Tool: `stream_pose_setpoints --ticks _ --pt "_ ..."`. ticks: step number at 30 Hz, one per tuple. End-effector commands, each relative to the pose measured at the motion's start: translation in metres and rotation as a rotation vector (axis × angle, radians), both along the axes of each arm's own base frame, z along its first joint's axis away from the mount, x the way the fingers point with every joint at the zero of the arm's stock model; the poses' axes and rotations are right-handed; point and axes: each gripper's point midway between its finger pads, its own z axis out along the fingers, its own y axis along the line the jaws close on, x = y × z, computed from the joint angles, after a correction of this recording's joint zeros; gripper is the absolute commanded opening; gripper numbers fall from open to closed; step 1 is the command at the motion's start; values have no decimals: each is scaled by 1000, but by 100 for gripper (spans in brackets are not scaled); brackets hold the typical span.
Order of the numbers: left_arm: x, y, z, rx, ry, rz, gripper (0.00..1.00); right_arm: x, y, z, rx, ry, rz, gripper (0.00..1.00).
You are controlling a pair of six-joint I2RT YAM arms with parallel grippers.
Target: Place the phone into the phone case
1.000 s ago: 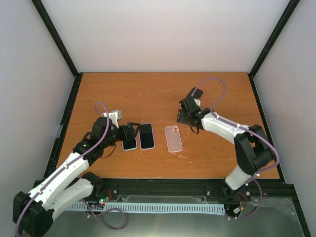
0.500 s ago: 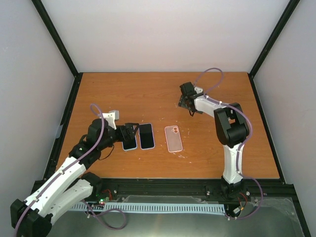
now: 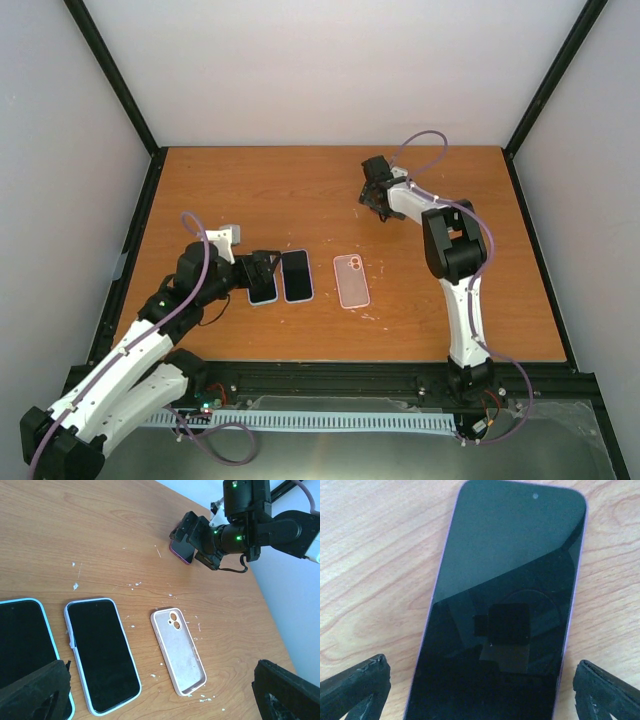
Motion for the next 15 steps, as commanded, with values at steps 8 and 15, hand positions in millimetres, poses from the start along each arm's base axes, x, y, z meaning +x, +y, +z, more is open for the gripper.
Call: stream_pose_setpoints --ticks 8,15 --pt "-4 1 0 -10 -2 1 99 5 -12 -27 -56 73 -46 95" --pt "-2 -1 -1 -5 8 -8 100 -5 -13 -35 -66 104 -11 90"
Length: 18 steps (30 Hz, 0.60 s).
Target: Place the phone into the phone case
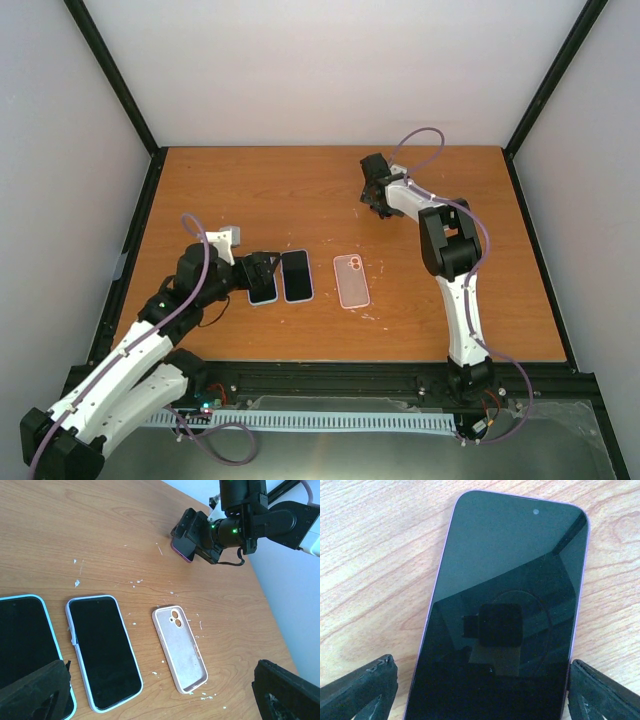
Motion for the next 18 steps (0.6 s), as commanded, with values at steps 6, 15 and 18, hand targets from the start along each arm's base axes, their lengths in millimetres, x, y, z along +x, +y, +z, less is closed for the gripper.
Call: stream_pose_setpoints --ticks 6,15,18 --pt "0 -3 3 -21 1 -10 99 -29 -11 -22 -22 91 30 86" --pt "0 -7 -1 -30 28 -24 99 -52 -12 -17 -2 93 78 78" --pt "0 -9 -1 -38 29 -30 99 -64 -11 -16 22 97 103 75"
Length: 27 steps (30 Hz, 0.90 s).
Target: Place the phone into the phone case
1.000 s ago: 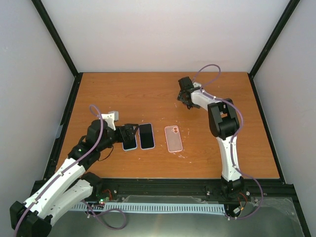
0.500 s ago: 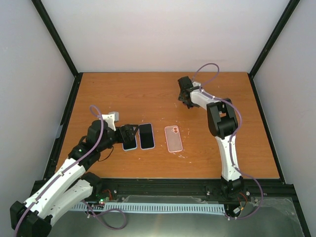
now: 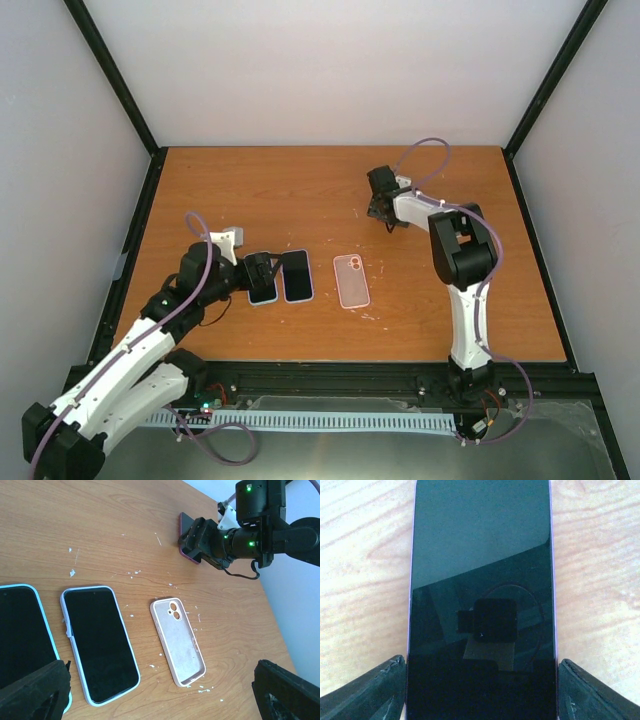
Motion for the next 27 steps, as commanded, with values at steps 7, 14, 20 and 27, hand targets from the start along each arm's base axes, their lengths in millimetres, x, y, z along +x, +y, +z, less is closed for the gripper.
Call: stream_pose_setpoints --ticks 7,14,20,27 --pt "0 -8 3 -54 5 -23 99 -63 -2 -17 86 103 83 66" --pt "3 -11 -6 -49 26 -30 99 -121 -2 -27 152 186 135 64" --pt "6 -13 -12 -31 37 -34 100 -160 -1 -35 138 244 183 63" --pt "7 -11 -10 -35 36 -19 99 -185 -6 -27 109 287 210 63"
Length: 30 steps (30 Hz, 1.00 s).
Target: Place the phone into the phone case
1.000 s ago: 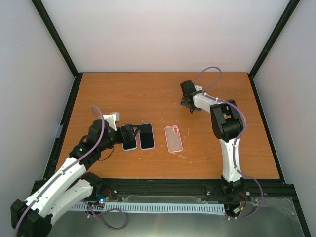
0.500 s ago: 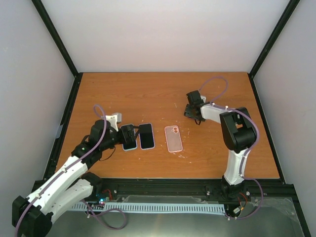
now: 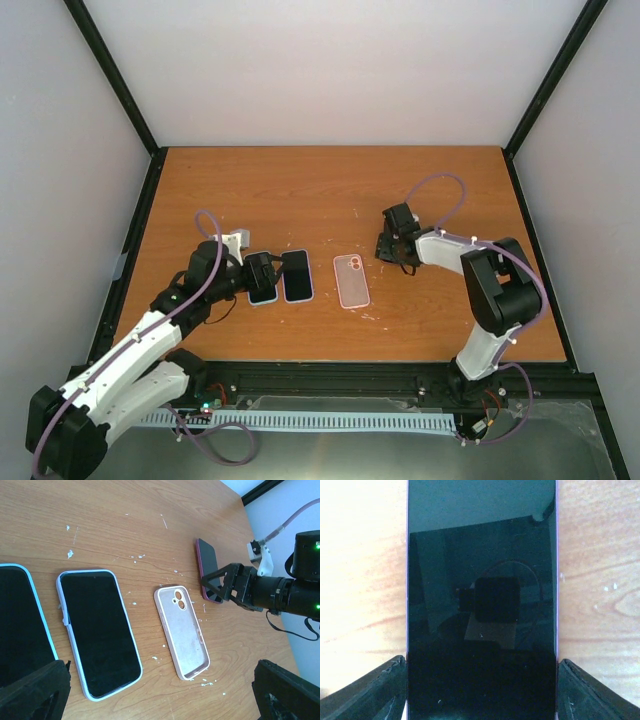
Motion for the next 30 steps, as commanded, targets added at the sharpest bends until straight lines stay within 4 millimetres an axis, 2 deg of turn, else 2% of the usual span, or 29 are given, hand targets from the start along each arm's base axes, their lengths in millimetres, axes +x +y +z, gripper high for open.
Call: stream_pose_setpoints --ticks 1,9,17,21,25,30 --pt "4 -2 13 -31 -37 7 100 -51 -8 -28 -40 197 34 64" --pt "1 -4 19 -56 -34 -5 99 -26 -13 -27 -133 149 70 81" --pt "0 -3 21 -53 -36 -1 99 9 -15 -32 -198 116 79 85" --pt "-1 -1 22 -58 -40 5 100 22 -15 -34 -207 106 82 83" --pt "-2 -1 21 -57 -39 8 100 28 -16 -32 -221 94 87 74" --pt "-1 -3 19 -55 -32 -1 100 23 -15 -23 -205 86 91 65"
